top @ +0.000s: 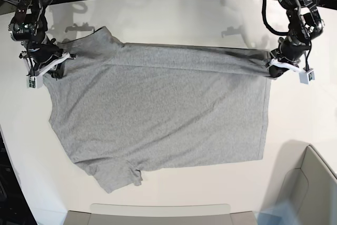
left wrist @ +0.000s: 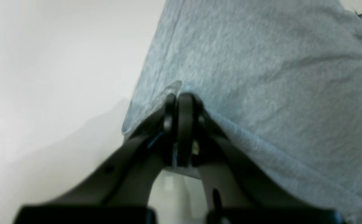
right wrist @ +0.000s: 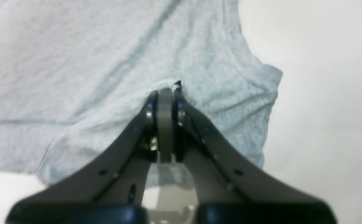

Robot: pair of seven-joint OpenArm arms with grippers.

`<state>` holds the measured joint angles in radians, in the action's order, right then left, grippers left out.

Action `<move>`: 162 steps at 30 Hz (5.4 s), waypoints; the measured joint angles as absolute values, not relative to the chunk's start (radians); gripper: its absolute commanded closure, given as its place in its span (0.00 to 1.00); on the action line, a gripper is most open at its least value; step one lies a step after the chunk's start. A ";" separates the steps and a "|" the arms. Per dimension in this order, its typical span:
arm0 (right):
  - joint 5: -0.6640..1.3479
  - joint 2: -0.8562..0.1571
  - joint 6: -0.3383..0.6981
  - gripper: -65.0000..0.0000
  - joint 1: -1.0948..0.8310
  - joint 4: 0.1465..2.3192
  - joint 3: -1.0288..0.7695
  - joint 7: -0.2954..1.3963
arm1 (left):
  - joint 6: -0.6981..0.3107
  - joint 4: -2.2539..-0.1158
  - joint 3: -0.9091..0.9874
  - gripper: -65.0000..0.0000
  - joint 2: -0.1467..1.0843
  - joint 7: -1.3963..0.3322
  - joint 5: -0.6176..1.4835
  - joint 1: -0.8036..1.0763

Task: Fold the T-shirt properly
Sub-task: 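Lift the shoulder corners and drag them toward the hem, then pull the shoulder edge back toward the arms, folding the shirt over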

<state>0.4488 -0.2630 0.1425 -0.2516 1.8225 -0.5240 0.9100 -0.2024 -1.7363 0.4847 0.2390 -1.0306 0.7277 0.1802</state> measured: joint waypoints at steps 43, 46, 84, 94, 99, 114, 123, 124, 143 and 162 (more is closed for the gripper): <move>0.298 -0.348 0.142 0.97 0.331 1.088 -0.102 0.649 | -0.199 -1.304 0.485 1.00 0.244 -0.964 0.602 -0.158; 0.295 -0.351 0.142 0.75 0.333 1.084 -0.105 0.648 | -0.199 -1.304 0.485 1.00 0.244 -0.965 0.602 -0.158; 0.457 -0.417 0.215 0.58 -0.119 1.303 -0.480 0.691 | -0.196 -1.493 0.461 0.76 0.282 -1.087 0.600 0.052; 0.457 -0.415 0.215 0.58 -0.120 1.303 -0.479 0.687 | -0.204 -1.431 0.396 0.76 0.313 -1.008 0.613 0.053; 0.445 -0.425 0.210 0.58 -0.121 1.305 -0.437 0.679 | -0.207 -1.431 0.392 0.76 0.313 -1.008 0.613 0.051; 0.445 -0.422 0.210 1.00 -0.136 1.299 -0.419 0.640 | -0.230 -1.378 0.264 1.00 0.303 -0.966 0.656 0.036; 0.411 -0.425 0.214 1.00 -0.275 1.435 -0.424 0.642 | -0.228 -1.444 0.411 1.00 0.321 -0.971 0.654 0.152; 0.412 -0.424 0.214 1.00 -0.293 1.451 -0.425 0.640 | -0.228 -1.456 0.411 1.00 0.327 -0.971 0.655 0.170; 0.448 -0.388 0.220 1.00 -0.641 1.683 -0.524 0.654 | -0.230 -1.591 0.505 1.00 0.378 -0.983 0.656 0.451; 0.521 -0.378 0.221 0.63 -0.741 1.813 -0.519 0.730 | -0.208 -1.793 0.529 0.81 0.379 -1.097 0.613 0.531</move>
